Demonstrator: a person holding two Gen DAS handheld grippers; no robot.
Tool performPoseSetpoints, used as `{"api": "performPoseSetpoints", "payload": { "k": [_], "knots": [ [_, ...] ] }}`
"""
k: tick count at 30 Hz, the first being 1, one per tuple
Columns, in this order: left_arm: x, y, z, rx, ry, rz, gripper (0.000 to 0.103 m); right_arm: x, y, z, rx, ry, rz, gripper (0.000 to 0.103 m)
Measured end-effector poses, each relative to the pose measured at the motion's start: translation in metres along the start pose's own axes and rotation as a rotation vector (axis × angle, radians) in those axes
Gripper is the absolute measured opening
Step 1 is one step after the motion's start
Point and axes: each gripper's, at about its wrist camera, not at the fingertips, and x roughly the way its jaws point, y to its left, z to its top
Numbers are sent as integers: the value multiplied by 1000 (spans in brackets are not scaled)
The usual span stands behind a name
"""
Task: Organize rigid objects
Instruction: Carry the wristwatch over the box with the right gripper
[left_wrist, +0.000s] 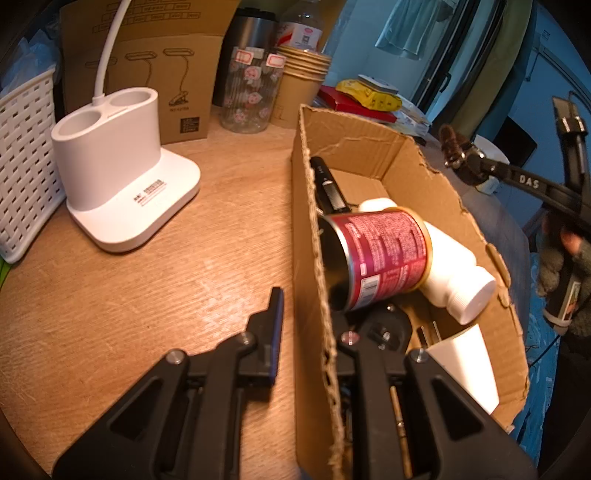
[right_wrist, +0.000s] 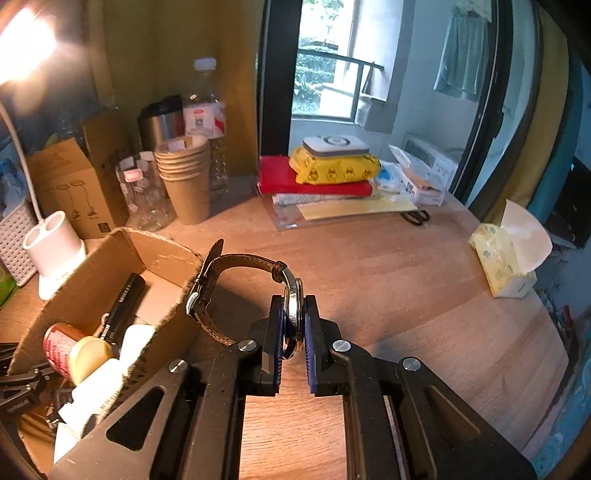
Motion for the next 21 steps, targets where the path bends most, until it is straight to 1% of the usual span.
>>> {"api": "performPoseSetpoints", "payload": {
  "k": [8, 21],
  "knots": [
    [0, 0, 0, 0, 0, 0, 15, -17, 17, 8, -31, -35, 25, 11],
    [0, 0, 0, 0, 0, 0, 15, -22, 53, 19, -83, -60, 86, 11]
  ]
}}
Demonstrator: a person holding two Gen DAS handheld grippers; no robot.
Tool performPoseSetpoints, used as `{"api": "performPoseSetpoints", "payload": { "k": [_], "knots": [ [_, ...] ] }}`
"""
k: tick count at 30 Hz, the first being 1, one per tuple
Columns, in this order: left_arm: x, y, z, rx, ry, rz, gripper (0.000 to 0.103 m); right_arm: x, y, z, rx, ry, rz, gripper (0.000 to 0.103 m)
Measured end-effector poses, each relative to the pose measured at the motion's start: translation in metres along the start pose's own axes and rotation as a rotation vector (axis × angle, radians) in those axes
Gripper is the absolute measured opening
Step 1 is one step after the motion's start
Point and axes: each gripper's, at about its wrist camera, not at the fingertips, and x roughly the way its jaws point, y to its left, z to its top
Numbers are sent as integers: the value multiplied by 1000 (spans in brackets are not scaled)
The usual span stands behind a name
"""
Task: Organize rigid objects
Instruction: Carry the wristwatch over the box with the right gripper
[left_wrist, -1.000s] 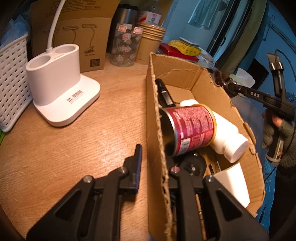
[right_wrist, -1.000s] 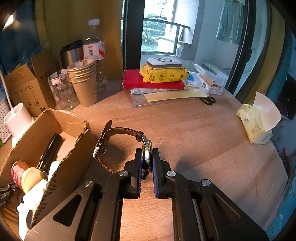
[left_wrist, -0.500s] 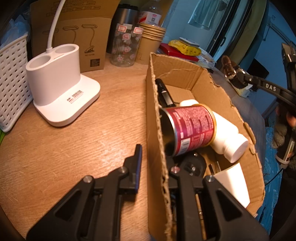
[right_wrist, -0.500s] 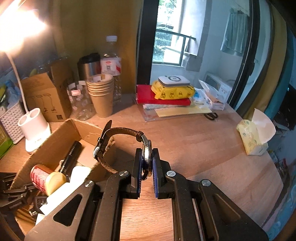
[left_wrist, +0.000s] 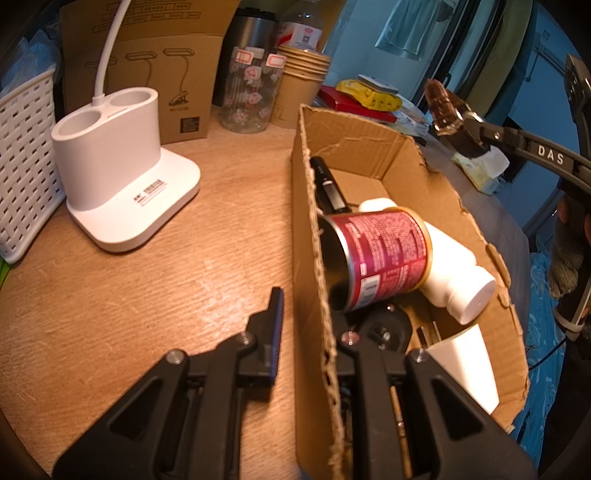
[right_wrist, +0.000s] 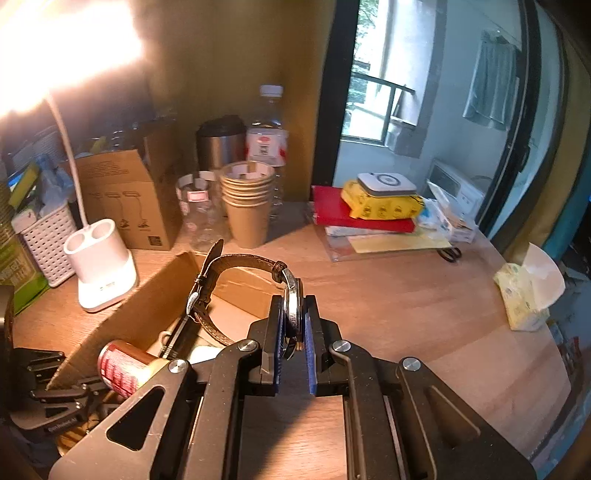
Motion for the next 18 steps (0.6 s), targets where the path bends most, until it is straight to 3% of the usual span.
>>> {"api": "performPoseSetpoints", "payload": {
  "k": [18],
  "knots": [
    [0, -1, 0, 0, 0, -1, 15, 29, 43, 1, -75, 30, 73, 11]
  ]
}}
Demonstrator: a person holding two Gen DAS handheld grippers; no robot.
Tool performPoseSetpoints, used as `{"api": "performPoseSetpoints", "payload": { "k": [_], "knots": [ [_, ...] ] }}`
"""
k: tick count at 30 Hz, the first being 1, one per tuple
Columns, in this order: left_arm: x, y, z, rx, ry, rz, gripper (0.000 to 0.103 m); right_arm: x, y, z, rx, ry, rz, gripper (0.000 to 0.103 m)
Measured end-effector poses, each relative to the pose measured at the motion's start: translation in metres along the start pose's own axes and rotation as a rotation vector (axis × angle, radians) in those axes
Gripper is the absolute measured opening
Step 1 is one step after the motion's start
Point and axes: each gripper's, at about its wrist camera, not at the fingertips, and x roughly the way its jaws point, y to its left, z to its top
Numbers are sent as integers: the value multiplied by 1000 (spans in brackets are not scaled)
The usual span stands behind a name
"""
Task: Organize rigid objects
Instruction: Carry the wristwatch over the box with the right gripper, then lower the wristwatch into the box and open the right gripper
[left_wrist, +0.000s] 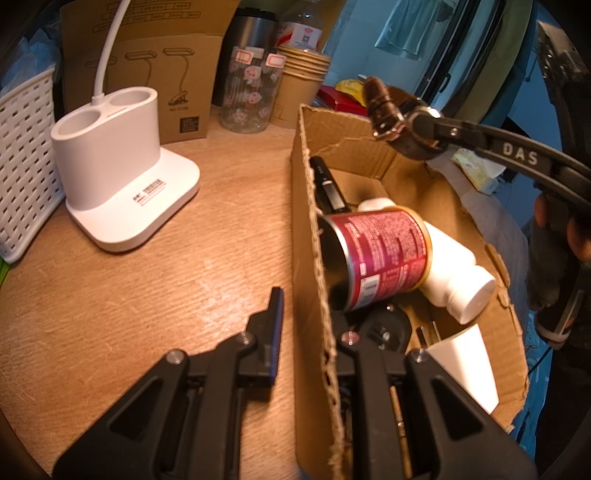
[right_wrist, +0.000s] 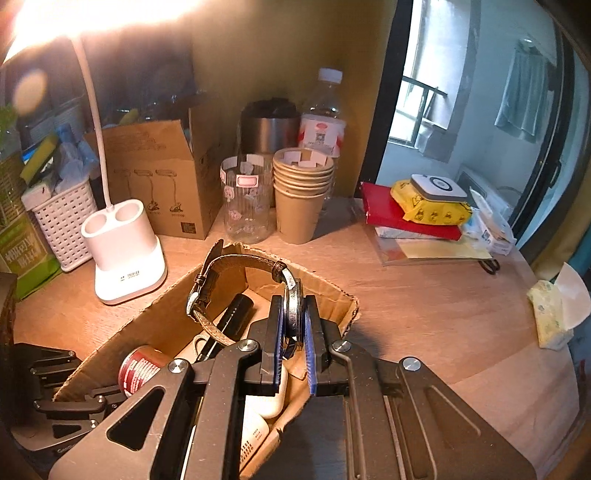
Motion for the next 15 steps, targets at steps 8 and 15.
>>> {"api": "performPoseSetpoints", "payload": {
  "k": [8, 15],
  "knots": [
    [0, 0, 0, 0, 0, 0, 15, 21, 2, -4, -21, 41, -2, 11],
    [0, 0, 0, 0, 0, 0, 15, 35, 1, -5, -41, 77, -13, 11]
  ]
}}
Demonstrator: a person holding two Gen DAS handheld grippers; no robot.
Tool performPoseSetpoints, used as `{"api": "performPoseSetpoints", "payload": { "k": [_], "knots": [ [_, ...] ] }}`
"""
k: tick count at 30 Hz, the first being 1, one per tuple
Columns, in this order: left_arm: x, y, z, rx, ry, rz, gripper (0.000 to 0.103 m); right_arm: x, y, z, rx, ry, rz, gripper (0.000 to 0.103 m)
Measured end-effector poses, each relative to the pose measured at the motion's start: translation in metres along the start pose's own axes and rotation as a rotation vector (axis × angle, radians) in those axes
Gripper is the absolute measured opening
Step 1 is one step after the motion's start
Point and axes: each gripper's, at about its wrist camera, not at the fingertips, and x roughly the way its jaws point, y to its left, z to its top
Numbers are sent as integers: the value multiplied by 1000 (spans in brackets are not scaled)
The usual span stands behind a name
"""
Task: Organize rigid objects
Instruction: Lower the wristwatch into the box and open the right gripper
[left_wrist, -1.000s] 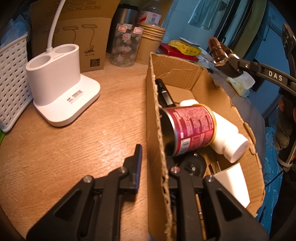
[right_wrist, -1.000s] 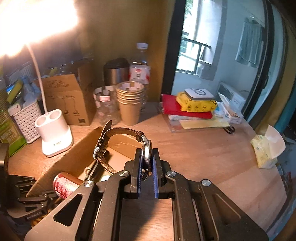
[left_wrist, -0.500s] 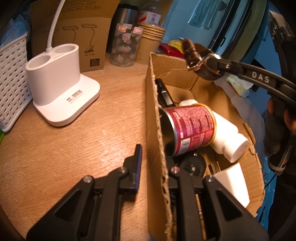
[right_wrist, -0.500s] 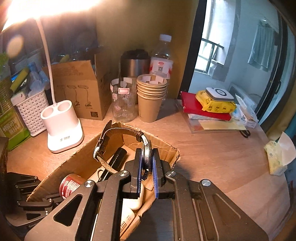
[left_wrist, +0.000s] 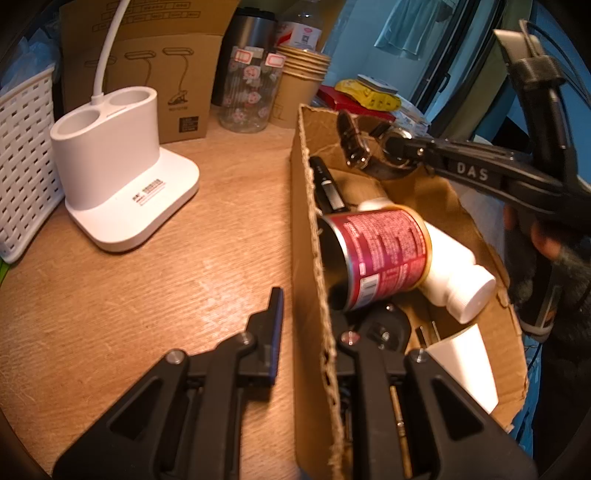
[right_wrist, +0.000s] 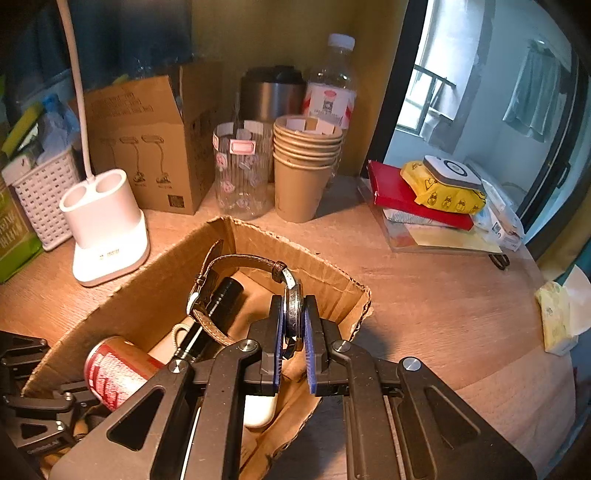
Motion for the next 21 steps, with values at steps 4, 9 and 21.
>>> {"api": "performPoseSetpoints", "payload": {
  "k": [4, 9, 21],
  "knots": [
    [0, 0, 0, 0, 0, 0, 15, 8, -1, -1, -5, 18, -8, 11],
    [0, 0, 0, 0, 0, 0, 15, 15, 0, -2, -19, 45, -19, 11],
    [0, 0, 0, 0, 0, -1, 15, 20, -3, -3, 3, 63, -40, 11]
  ]
}}
